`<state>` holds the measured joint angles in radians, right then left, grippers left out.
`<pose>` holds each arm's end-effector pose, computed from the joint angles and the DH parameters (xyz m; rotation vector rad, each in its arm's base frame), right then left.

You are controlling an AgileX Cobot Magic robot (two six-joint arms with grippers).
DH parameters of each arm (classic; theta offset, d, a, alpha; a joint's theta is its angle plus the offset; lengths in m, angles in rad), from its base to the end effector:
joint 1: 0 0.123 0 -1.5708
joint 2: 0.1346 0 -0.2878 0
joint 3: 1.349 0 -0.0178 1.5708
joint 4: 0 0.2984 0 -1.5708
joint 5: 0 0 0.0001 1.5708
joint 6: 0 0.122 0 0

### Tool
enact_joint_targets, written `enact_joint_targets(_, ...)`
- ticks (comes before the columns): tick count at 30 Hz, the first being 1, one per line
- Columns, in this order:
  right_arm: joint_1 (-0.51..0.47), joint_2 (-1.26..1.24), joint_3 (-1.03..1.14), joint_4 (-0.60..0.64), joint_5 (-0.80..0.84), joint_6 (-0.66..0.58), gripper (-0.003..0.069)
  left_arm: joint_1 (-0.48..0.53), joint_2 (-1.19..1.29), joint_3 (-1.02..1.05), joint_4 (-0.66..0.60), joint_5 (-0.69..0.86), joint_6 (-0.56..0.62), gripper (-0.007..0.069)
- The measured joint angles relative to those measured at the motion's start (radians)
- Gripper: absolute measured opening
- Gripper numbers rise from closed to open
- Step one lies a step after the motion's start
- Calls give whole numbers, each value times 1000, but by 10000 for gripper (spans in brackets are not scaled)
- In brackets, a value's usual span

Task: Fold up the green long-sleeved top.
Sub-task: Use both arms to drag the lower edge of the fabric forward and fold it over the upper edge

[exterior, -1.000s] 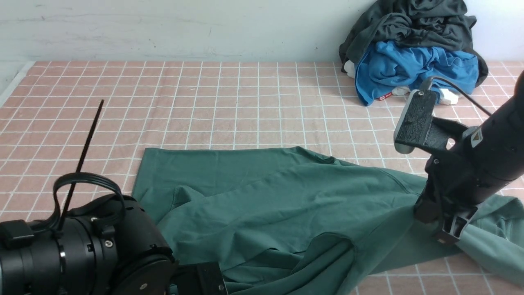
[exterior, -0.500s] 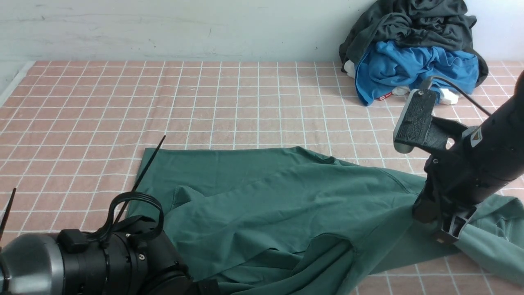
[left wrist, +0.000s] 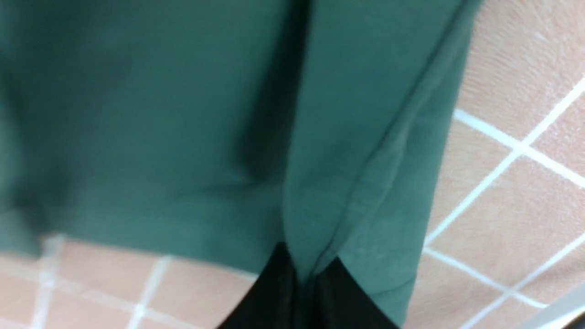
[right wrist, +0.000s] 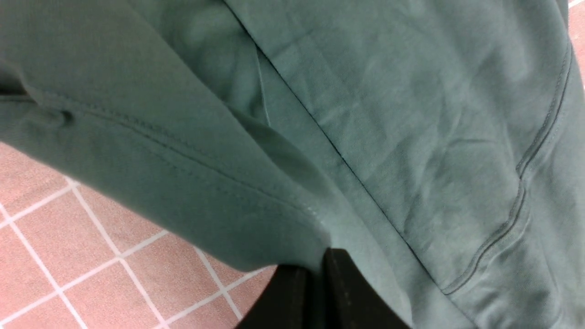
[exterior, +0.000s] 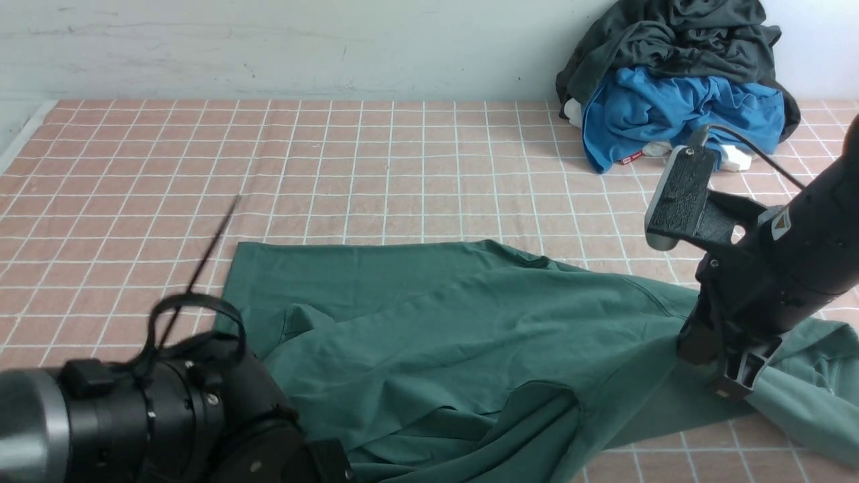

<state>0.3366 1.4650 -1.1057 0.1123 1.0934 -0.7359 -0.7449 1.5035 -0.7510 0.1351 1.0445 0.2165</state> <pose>0.3032 0.1190 0.2288 -1.4389 2.5391 0.0908 0.1925 -0.1581 0.1199 -1.5018 -2.6306 -0.2190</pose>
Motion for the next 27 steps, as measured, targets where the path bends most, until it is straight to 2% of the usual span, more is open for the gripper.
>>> enact_joint_targets(8, -4, 13, -70, -54, -12, 0, 18, 245, -32, -286, 3, 46, 92, 17)
enact_joint_targets(10, -15, 38, -116, -59, -16, 0, 18, 325, -5, -406, 1, 57, 137, 17)
enact_joint_targets(14, -40, 126, -208, -63, 5, -6, 18, 418, 86, -587, -14, 77, 189, 17)
enact_joint_targets(27, -90, 489, -547, -70, 97, -31, 18, 568, 457, -988, -38, 106, 273, 17)
